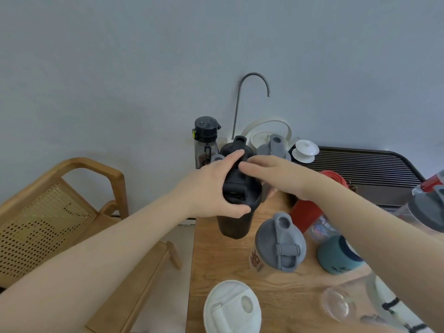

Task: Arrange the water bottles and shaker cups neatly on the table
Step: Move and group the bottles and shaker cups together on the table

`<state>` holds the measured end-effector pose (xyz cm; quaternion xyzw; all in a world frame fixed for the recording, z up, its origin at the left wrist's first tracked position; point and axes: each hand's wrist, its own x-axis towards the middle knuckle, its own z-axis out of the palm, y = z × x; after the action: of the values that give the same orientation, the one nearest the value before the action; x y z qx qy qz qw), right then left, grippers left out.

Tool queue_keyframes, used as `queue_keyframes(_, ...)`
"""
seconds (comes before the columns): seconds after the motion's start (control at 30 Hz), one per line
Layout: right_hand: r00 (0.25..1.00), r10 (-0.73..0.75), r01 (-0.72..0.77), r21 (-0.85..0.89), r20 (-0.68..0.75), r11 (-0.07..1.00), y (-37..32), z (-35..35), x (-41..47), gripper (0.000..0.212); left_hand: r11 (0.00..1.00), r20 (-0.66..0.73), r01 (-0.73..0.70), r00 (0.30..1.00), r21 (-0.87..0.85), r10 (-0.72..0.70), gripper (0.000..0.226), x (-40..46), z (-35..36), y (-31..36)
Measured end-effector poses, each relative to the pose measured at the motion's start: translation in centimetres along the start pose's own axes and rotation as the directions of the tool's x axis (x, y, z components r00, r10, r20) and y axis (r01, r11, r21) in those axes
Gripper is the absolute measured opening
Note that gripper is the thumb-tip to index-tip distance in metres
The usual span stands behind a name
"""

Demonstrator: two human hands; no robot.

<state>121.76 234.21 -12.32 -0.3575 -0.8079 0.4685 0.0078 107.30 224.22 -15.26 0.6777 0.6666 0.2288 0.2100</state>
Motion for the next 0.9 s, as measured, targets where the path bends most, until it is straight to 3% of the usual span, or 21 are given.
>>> queue_keyframes(0.17, 0.998, 0.064, -0.066, 0.129, 0.022, 0.989, 1.7, 0.2, 0.5, 0.031, 0.993, 0.014, 0.023, 1.0, 0.117, -0.025, 0.115, 2.7, 2.5, 0.8)
queue_keyframes(0.27, 0.995, 0.1, -0.099, 0.165, 0.004, 0.981, 3.5, 0.2, 1.2, 0.038, 0.999, 0.05, 0.04, 0.998, 0.034, -0.042, 0.108, 3.2, 3.0, -0.2)
queue_keyframes(0.37, 0.99, 0.122, -0.117, 0.074, -0.07, 0.99, 5.3, 1.1, 2.1, 0.054, 0.998, -0.069, 0.044, 0.997, 0.052, -0.041, 0.09, 2.8, 3.0, -2.4)
queue_keyframes(0.47, 0.987, 0.147, -0.147, 0.005, -0.064, 0.989, 6.7, 2.3, 3.2, 0.057, 0.981, -0.214, 0.168, 0.966, 0.102, -0.143, 0.08, 2.4, 3.0, -5.1)
queue_keyframes(0.57, 0.986, 0.164, -0.167, -0.115, -0.039, 0.979, 6.9, 2.6, 4.1, 0.06, 0.956, -0.121, 0.274, 0.958, 0.104, -0.261, 0.079, 2.8, 3.4, -6.7)
queue_keyframes(0.77, 0.975, 0.177, -0.212, -0.349, -0.131, 0.913, 6.8, 2.2, 3.9, 0.062, 0.936, -0.112, 0.281, 0.958, 0.212, -0.262, 0.095, 4.0, 4.3, -6.3)
queue_keyframes(0.9, 0.987, 0.111, -0.156, -0.521, -0.117, 0.839, 7.0, 2.2, 3.1, 0.089, 0.931, -0.113, 0.263, 0.964, 0.251, -0.242, 0.089, 3.7, 4.3, -6.2)
